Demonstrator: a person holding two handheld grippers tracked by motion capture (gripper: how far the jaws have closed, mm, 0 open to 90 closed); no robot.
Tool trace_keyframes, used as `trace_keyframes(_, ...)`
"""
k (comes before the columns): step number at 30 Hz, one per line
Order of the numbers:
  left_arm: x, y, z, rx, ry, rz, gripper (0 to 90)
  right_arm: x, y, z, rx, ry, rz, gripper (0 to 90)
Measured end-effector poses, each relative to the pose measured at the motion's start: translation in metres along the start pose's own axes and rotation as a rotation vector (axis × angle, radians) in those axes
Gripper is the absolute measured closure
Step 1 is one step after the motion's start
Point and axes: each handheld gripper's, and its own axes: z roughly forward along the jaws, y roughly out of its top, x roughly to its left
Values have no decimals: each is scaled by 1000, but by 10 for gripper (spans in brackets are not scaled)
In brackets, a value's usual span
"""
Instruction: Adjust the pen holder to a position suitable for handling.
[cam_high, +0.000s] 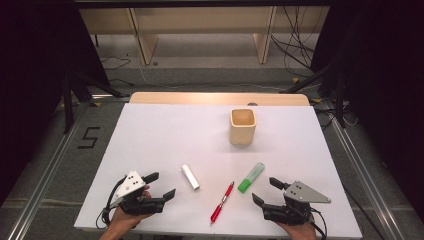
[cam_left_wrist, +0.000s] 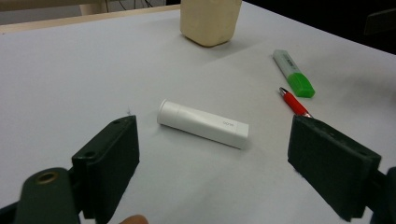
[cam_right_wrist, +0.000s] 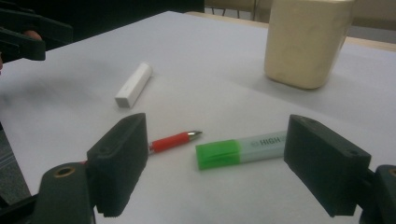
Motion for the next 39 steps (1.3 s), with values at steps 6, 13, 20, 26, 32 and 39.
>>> trace_keyframes(6,0,0,0,5,-1,5,161,0,0,0,-1,-4,0,227)
trace_keyframes(13,-1,0,0,3,1,5,161,-2,1,2,2,-11,-5,230)
trace_keyframes(20,-1,1,0,4,3,4,161,-4,4,2,-10,-26,-19,239)
trace_keyframes(26,-1,1,-1,1,5,3,160,-9,8,7,-17,-43,-22,247)
trace_keyframes(32,-1,1,-1,0,13,-1,161,-19,12,12,3,-55,-19,256)
trace_keyframes(39,0,1,-1,9,14,-4,161,-38,23,26,19,-60,1,282)
